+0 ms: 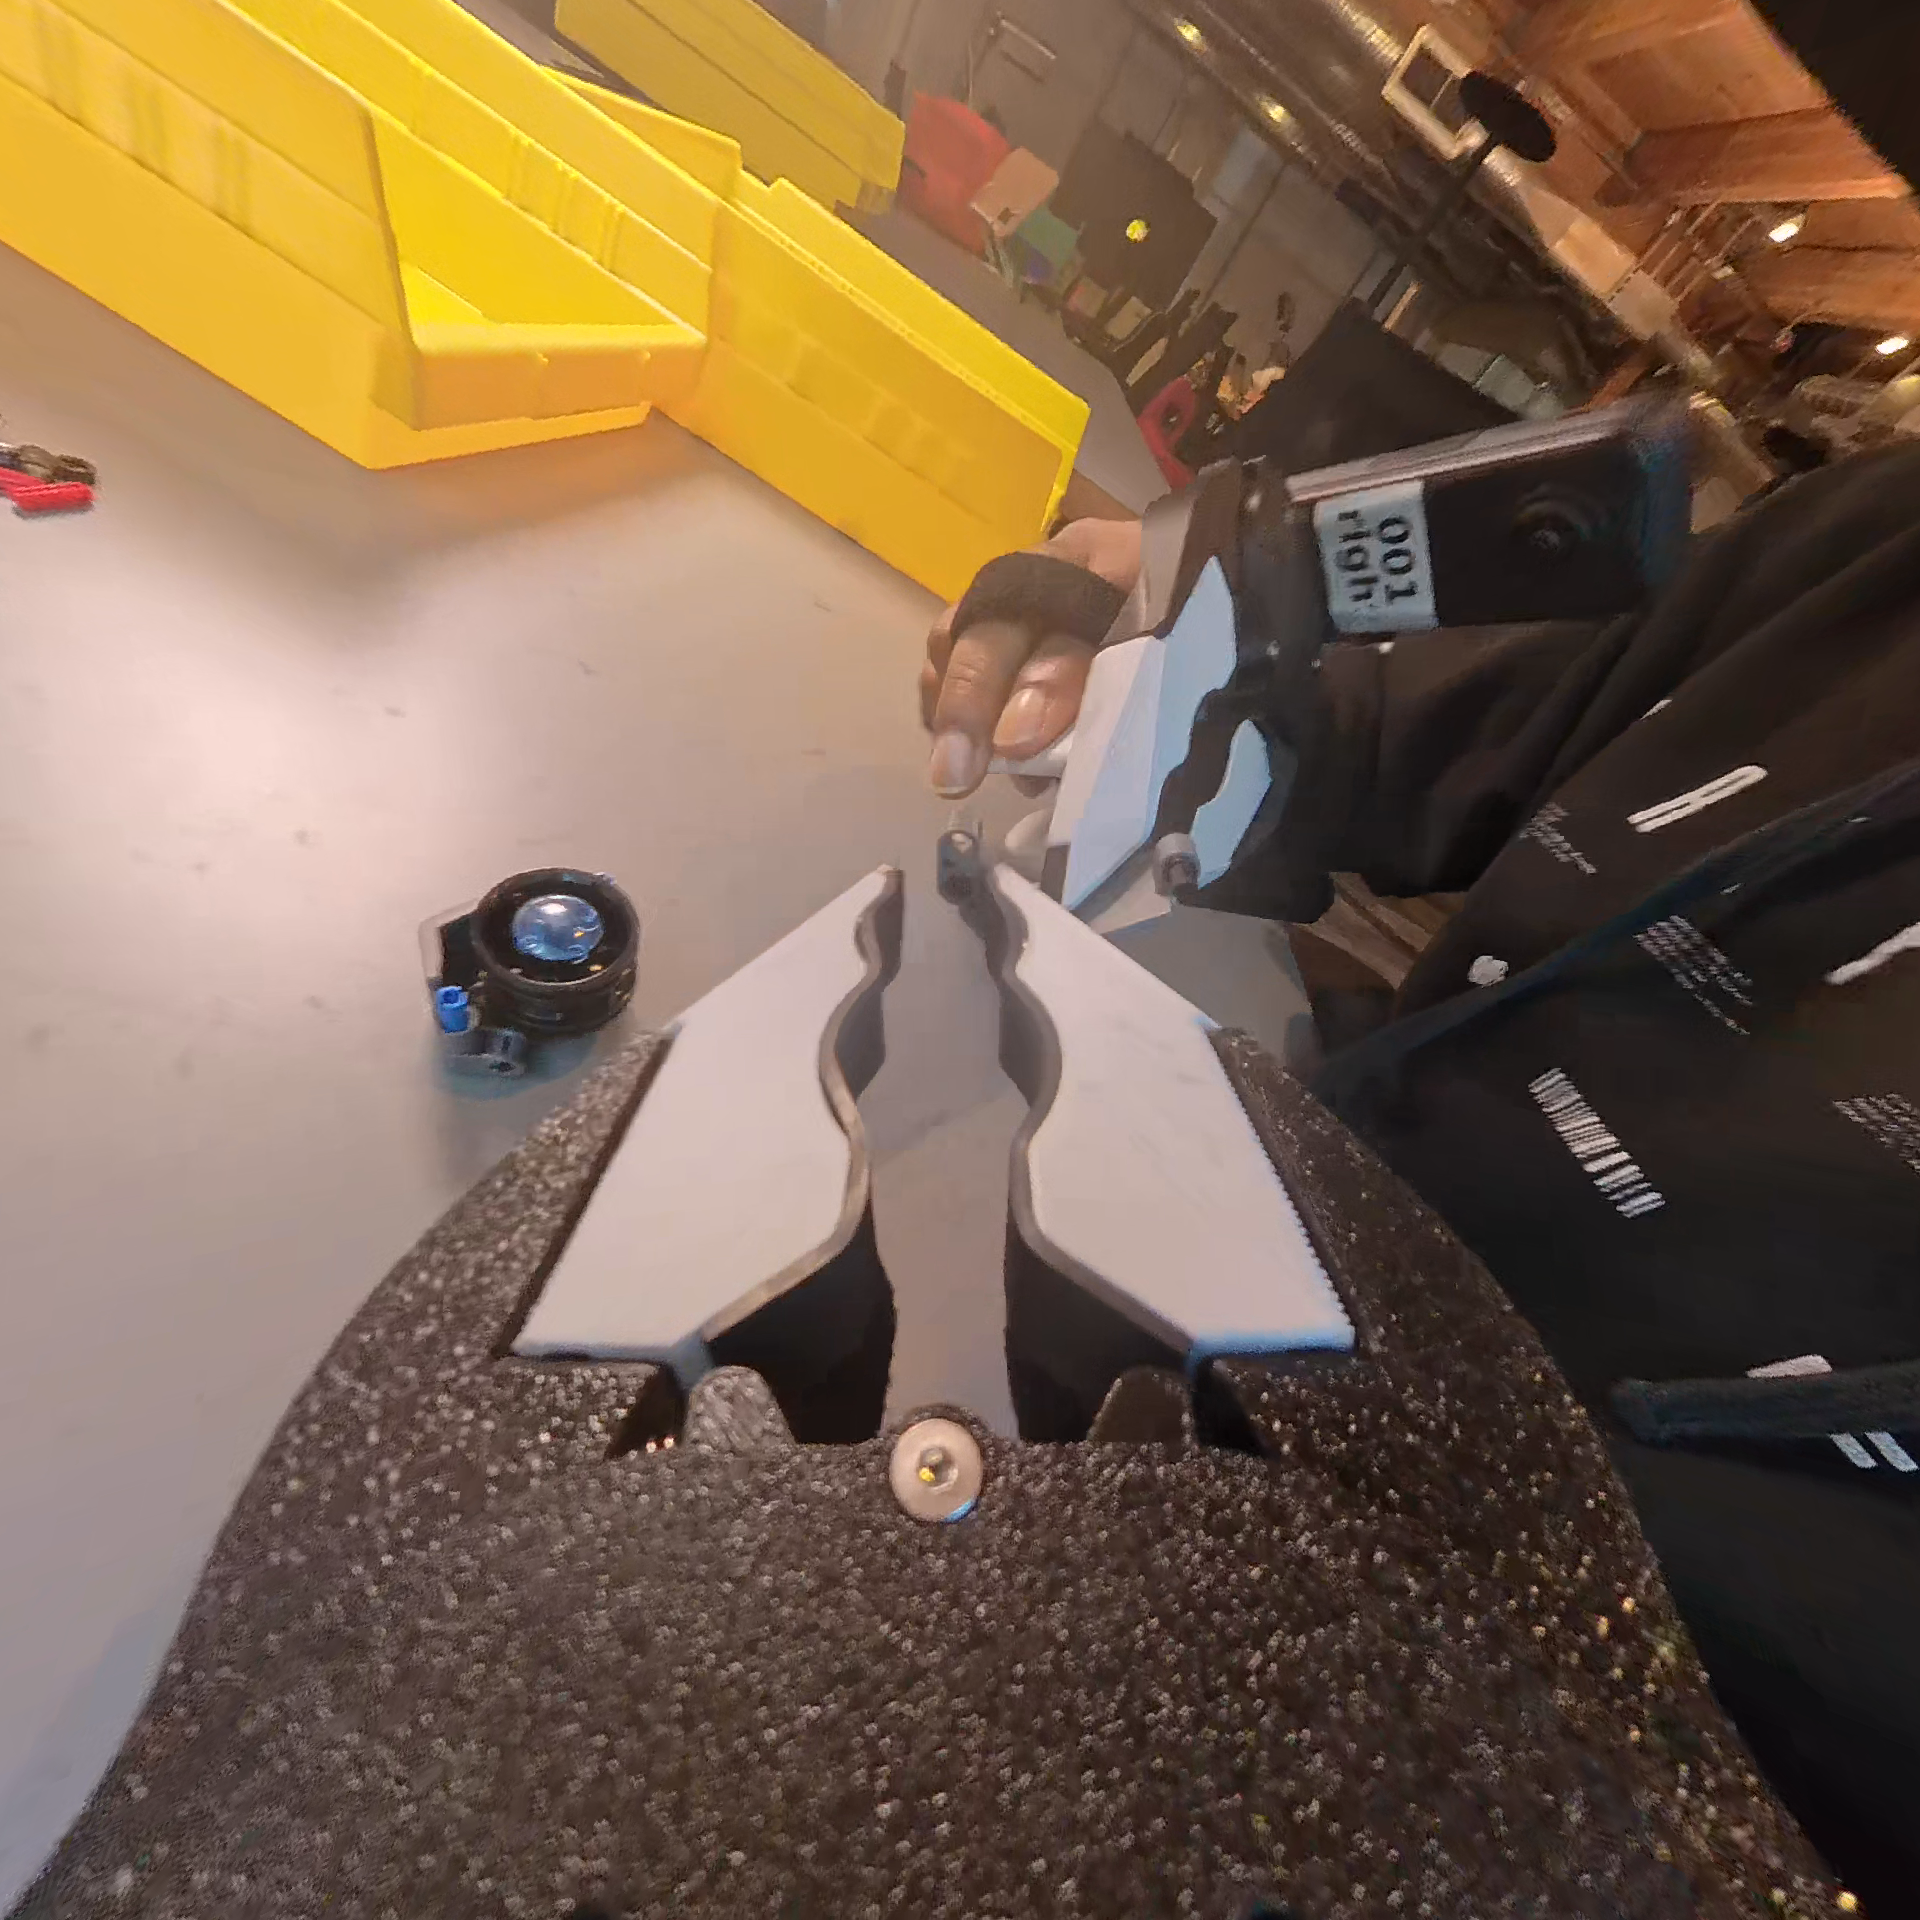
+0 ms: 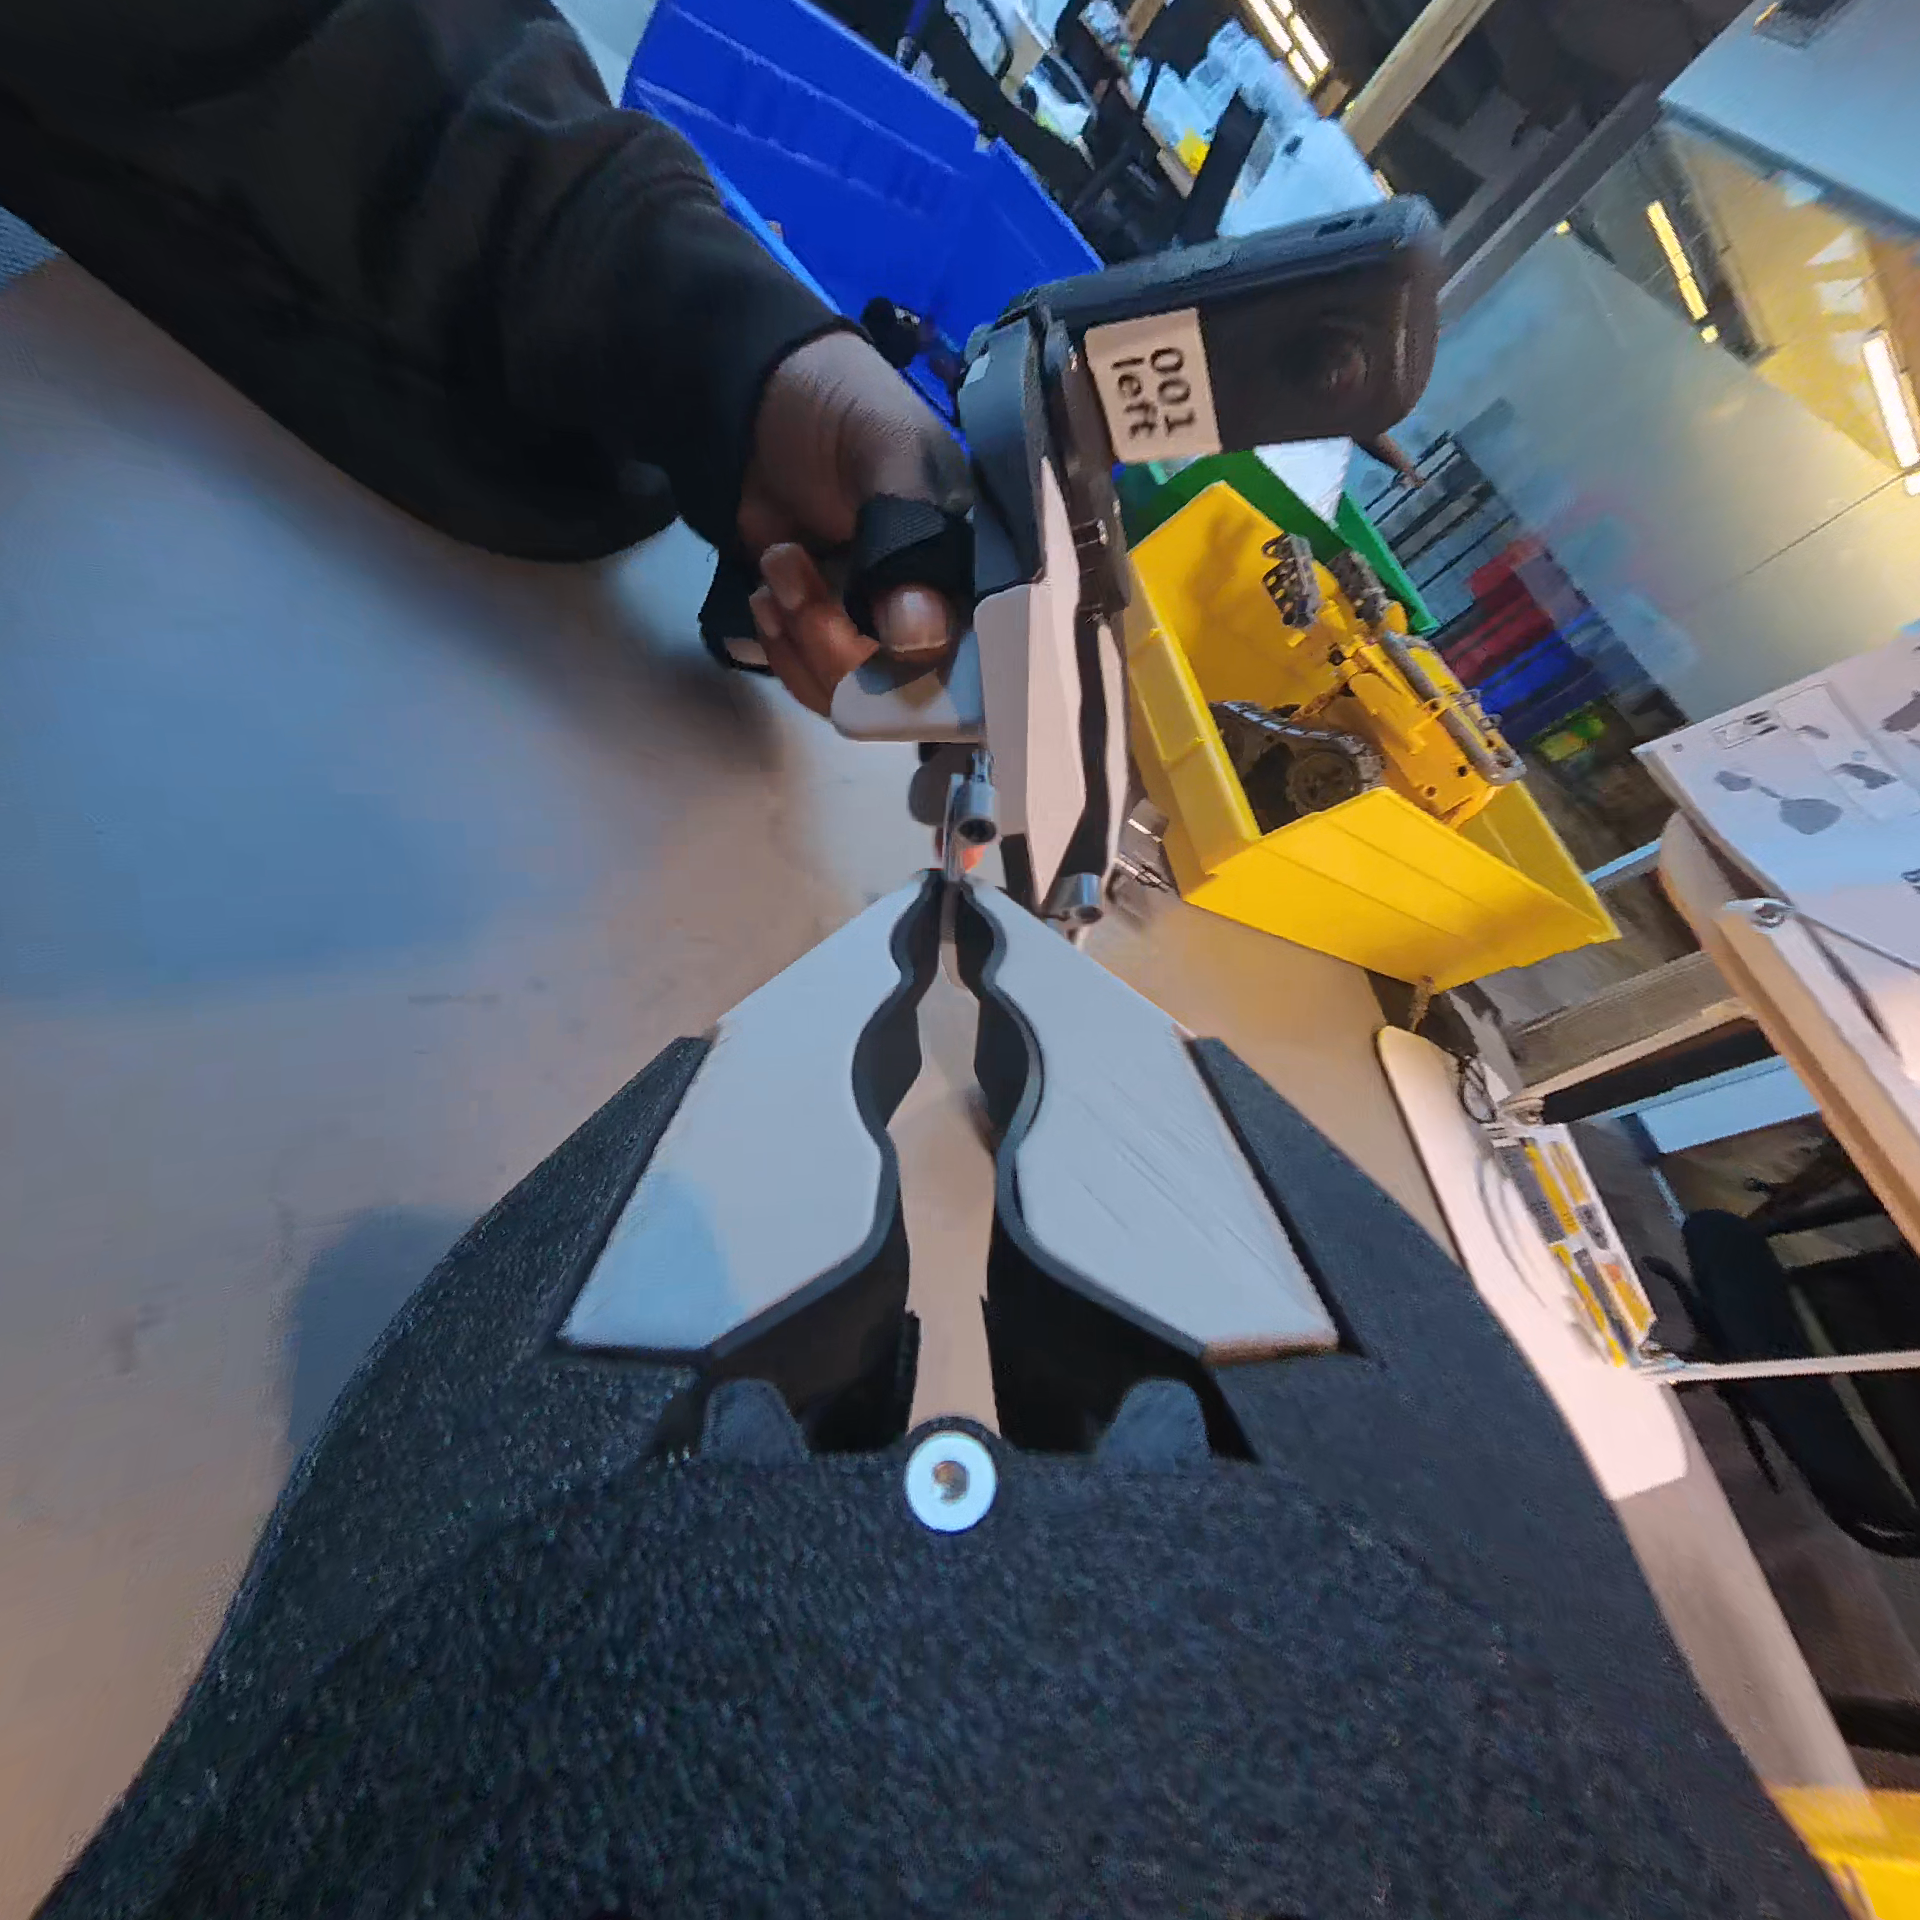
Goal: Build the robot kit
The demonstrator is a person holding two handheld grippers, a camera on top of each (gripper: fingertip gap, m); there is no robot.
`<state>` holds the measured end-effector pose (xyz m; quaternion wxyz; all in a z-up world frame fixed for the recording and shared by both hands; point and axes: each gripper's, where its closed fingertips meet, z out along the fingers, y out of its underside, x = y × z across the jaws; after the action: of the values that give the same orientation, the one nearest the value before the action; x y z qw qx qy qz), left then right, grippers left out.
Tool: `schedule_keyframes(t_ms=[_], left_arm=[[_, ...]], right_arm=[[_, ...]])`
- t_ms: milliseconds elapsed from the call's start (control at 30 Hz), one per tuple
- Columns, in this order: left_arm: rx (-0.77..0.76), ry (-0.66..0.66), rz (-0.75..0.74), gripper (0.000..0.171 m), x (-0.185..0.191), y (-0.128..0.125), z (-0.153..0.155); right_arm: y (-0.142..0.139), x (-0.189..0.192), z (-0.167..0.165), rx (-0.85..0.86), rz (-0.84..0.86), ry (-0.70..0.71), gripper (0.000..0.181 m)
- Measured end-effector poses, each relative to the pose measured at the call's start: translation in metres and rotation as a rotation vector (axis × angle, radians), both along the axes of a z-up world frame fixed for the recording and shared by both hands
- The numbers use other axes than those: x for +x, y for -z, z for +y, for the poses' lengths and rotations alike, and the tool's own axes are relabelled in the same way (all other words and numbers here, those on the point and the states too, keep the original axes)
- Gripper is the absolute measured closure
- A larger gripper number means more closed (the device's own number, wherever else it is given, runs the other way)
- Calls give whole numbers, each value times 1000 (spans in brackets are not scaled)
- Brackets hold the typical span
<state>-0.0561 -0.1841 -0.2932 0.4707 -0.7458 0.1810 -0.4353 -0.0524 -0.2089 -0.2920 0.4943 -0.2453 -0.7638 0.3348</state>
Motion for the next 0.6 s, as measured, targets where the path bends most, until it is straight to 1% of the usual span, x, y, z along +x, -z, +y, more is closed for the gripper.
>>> schedule_keyframes(t_ms=[33, 67, 133, 200, 233, 300, 367, 433, 467, 533, 600], left_arm=[[1, -33, 45, 148, -8, 2, 2], [0, -65, 100, 144, -19, 4, 3], [-32, -116, 275, 141, -44, 19, 0], [-97, -121, 466, 139, -62, 42, -11], [-125, -125, 537, 138, -68, 53, -15], [-163, -122, 632, 141, -70, 71, -19], [-174, -107, 685, 143, -66, 82, -18], [-142, -82, 686, 157, -57, 80, -16], [-141, -70, 685, 162, -52, 81, -15], [-119, -56, 707, 165, -45, 83, -13], [-123, -34, 713, 165, -35, 83, -14]], right_arm=[[2, 1, 2, -1, -29, 7, 180], [6, 3, 7, 3, -68, 23, 180], [16, 5, 20, 25, -138, 70, 180], [27, 10, 34, 49, -221, 112, 179], [32, 12, 40, 53, -256, 130, 180], [41, 16, 47, 51, -321, 148, 180], [47, 21, 50, 58, -367, 150, 180], [51, 25, 50, 60, -408, 146, 180], [52, 27, 50, 59, -423, 140, 180], [53, 30, 48, 57, -439, 133, 180], [54, 31, 48, 51, -449, 129, 180]])
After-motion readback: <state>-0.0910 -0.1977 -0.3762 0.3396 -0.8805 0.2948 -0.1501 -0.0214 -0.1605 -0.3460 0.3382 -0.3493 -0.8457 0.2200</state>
